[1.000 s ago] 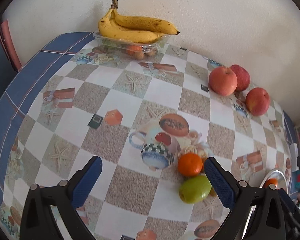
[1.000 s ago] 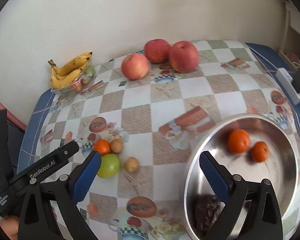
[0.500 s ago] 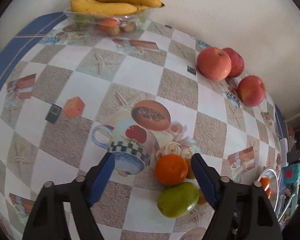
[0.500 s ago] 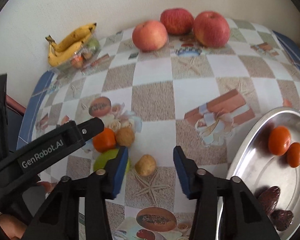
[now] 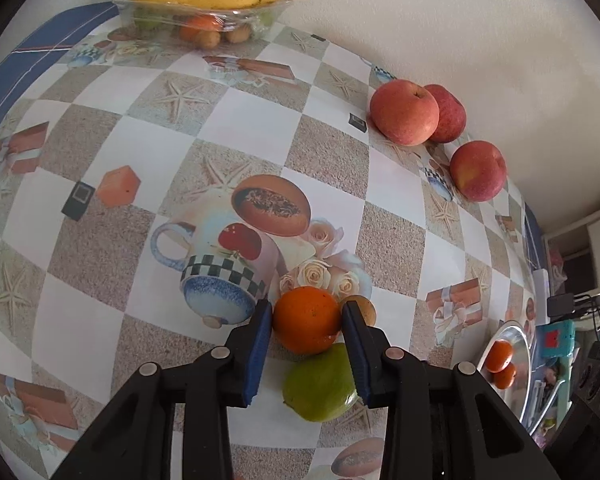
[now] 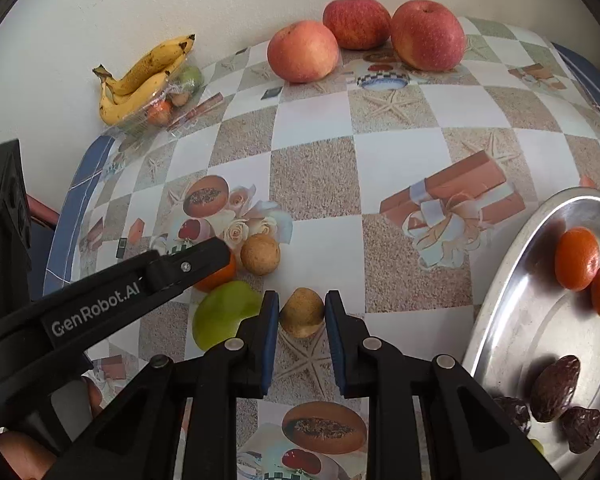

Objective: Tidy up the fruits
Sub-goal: 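Carry the tangerine and small tan fruit over the steel bowl with both grippers, then open both grippers to drop the tangerine and tan fruit into the bowl, then move both open grippers back from the bowl toward the green pear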

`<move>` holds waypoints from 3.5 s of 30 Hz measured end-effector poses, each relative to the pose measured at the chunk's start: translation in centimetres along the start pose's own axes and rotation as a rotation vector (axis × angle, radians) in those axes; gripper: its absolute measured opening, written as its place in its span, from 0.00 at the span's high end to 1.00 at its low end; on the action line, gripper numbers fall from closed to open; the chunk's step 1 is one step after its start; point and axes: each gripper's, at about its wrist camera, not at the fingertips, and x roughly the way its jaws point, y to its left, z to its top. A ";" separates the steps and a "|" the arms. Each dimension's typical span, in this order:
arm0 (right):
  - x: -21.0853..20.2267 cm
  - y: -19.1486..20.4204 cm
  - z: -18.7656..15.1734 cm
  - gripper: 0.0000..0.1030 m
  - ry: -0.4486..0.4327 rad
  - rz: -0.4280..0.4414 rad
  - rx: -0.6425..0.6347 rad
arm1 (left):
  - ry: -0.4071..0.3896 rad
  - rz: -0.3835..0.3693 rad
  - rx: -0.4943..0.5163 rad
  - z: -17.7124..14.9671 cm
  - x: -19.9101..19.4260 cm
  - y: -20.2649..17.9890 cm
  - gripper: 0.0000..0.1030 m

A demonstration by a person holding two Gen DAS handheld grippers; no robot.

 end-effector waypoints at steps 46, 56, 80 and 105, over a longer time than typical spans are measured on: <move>-9.6 -8.3 -3.6 0.76 -0.148 -0.121 0.182 | -0.002 -0.153 0.214 -6.9 -4.6 -8.2 0.63; -12.1 -13.3 -4.0 0.76 -0.214 -0.179 0.325 | 0.058 -0.227 0.334 -9.5 -3.1 -12.3 0.63; -11.6 -13.3 -3.8 0.73 -0.191 -0.180 0.322 | 0.095 -0.262 0.369 -10.7 -1.5 -13.8 0.56; -11.2 -12.9 -3.8 0.67 -0.173 -0.180 0.307 | 0.046 -0.100 0.255 -8.1 -2.4 -10.1 0.44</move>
